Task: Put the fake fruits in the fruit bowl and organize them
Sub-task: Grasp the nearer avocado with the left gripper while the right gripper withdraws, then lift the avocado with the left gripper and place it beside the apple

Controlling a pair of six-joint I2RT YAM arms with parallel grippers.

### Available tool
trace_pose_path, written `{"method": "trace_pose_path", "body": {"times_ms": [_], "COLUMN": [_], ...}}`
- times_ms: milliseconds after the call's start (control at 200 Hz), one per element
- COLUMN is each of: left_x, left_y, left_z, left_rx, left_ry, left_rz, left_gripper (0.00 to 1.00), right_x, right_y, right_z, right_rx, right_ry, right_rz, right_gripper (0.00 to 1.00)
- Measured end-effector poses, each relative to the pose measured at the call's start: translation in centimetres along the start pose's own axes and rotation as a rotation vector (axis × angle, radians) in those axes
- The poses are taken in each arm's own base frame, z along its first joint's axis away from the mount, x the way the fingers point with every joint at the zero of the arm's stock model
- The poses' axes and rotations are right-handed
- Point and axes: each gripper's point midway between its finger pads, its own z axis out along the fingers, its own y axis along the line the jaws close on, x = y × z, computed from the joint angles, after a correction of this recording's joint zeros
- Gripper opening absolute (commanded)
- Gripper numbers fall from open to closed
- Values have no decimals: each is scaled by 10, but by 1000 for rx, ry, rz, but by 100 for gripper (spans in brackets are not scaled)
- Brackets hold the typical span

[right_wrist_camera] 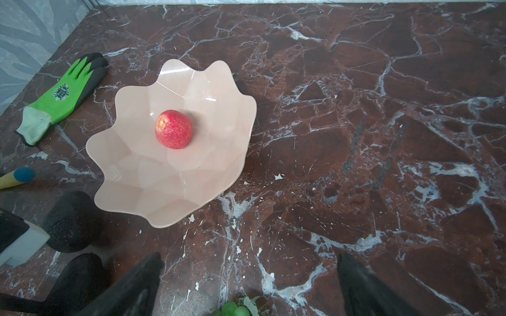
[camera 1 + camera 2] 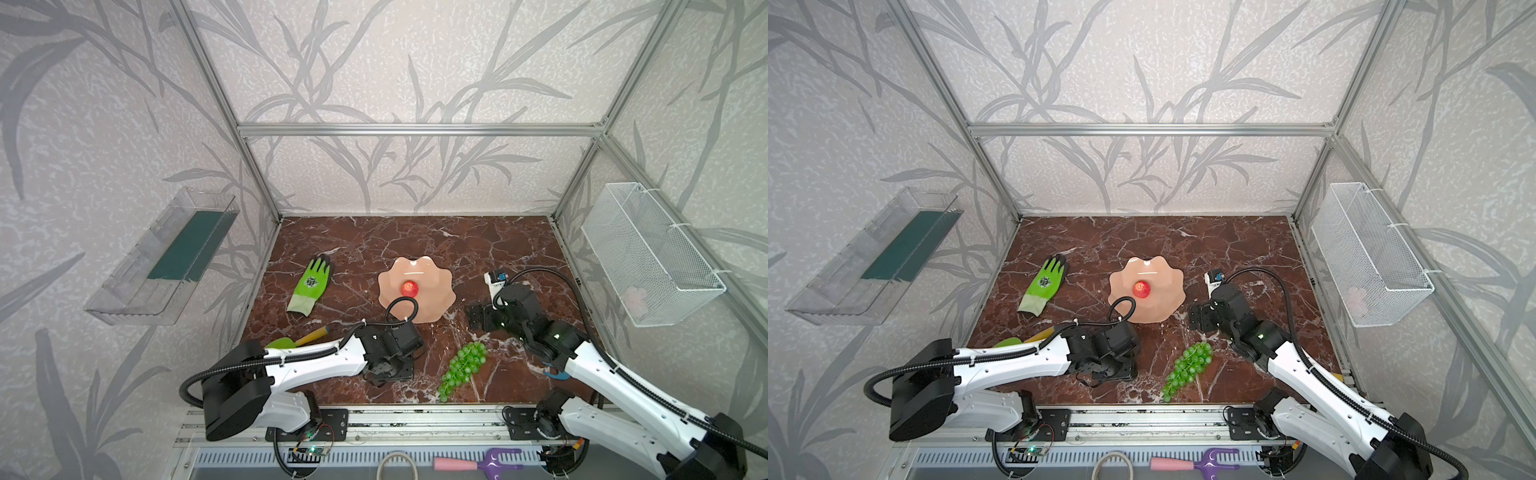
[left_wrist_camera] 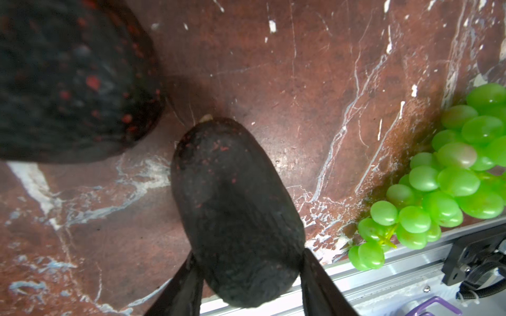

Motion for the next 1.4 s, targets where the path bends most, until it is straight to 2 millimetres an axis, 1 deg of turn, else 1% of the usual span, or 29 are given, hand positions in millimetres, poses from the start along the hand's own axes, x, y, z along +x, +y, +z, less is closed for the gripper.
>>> {"method": "trace_pose_path", "body": {"times_ms": [170, 215, 275, 340, 440, 550, 615, 650, 710, 755, 870, 1025, 1120, 1190, 1270, 1399], "left_x": [1, 2, 0, -6, -24, -55, -73, -83, -97, -107, -131, -152, -161, -166, -166, -168], "left_y": [3, 4, 5, -2, -25, -49, -59, -64, -70, -75, -81, -89, -91, -87, -81, -74], "left_z": [-3, -7, -17, -35, -73, -114, -128, -132, -130, -124, -97, -67, -52, -41, -31, -20], "left_rx": [-8, -15, -19, -3, 62, 137, 152, 153, 139, 125, 60, -13, -51, -77, -105, -136], "left_ry": [3, 4, -4, -32, -106, -194, -230, -240, -241, -230, -179, -89, -46, -14, 22, 58], "left_rz": [37, 51, 78, 113, 164, 197, 223, 228, 252, 273, 325, 404, 448, 470, 489, 509], "left_gripper": [45, 45, 45, 45, 44, 44, 44, 44, 44, 44, 45, 44, 43, 43, 43, 44], "right_x": [1, 1, 1, 1, 0, -1, -2, -2, -3, -3, -5, -7, -4, 1, 3, 2], "right_y": [0, 0, 0, -1, -1, -2, -3, -4, -4, -4, -4, -4, -5, -5, -6, -5], "right_z": [1, 2, 2, 2, 2, 1, 1, 1, 1, 0, -3, -7, -7, -6, -7, -9], "right_rx": [3, 3, 4, 4, 3, 8, 11, 13, 13, 12, 9, 3, 1, -1, -2, -8], "right_ry": [3, 5, 6, 4, 1, -4, -6, -7, -10, -13, -24, -40, -38, -30, -28, -38], "right_rz": [2, 2, 2, 3, 7, 15, 21, 23, 25, 26, 32, 39, 50, 56, 60, 66], "right_gripper": [99, 99, 99, 99, 99, 99, 99, 99, 99, 99, 99, 99, 99, 99, 99, 99]}}
